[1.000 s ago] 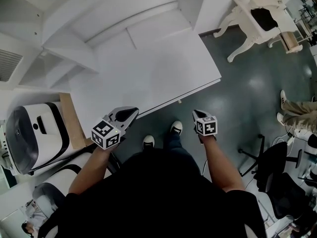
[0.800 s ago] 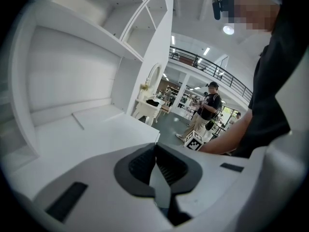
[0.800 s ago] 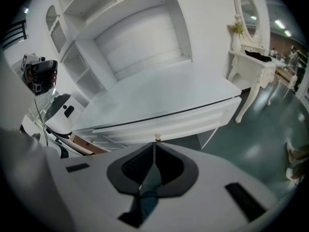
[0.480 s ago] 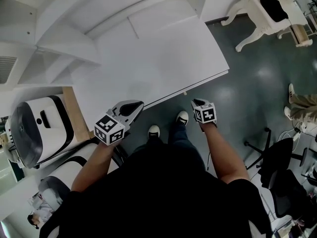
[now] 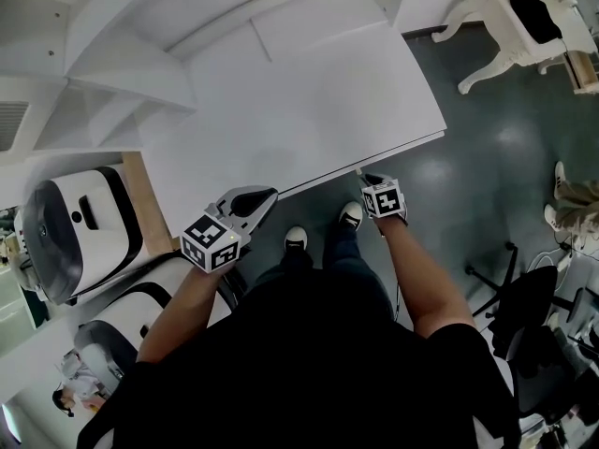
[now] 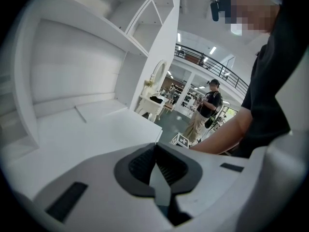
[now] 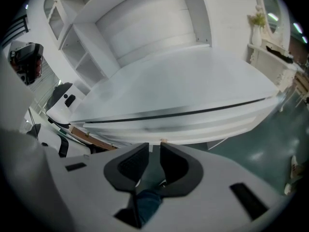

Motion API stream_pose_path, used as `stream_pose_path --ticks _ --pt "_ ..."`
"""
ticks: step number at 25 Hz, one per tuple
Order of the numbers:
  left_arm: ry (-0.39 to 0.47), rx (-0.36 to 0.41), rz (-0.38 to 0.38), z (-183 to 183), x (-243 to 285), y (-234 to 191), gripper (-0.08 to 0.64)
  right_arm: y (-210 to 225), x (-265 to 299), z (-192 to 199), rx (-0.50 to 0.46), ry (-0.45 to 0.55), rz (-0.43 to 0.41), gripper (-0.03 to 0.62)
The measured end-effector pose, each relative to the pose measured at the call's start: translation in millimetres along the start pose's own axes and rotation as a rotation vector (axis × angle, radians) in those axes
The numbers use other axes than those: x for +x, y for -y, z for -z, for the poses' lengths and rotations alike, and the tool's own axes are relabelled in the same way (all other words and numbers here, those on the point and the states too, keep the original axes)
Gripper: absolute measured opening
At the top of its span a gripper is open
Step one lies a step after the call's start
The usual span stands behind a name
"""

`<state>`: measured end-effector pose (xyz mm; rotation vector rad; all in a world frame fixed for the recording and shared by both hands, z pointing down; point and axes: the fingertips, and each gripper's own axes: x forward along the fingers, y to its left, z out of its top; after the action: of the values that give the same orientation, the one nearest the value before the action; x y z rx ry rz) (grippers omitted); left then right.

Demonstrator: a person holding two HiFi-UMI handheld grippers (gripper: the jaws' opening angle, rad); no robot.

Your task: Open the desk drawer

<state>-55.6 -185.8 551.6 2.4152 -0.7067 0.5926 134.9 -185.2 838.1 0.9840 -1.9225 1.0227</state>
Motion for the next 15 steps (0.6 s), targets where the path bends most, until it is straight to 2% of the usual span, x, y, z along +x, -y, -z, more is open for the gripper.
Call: stream_pose_path --ticks 15 --pt "-0.046 -0.083 -0.027 34 -6 -9 0.009 19 50 11 0.020 -0.072 0.020 0.103"
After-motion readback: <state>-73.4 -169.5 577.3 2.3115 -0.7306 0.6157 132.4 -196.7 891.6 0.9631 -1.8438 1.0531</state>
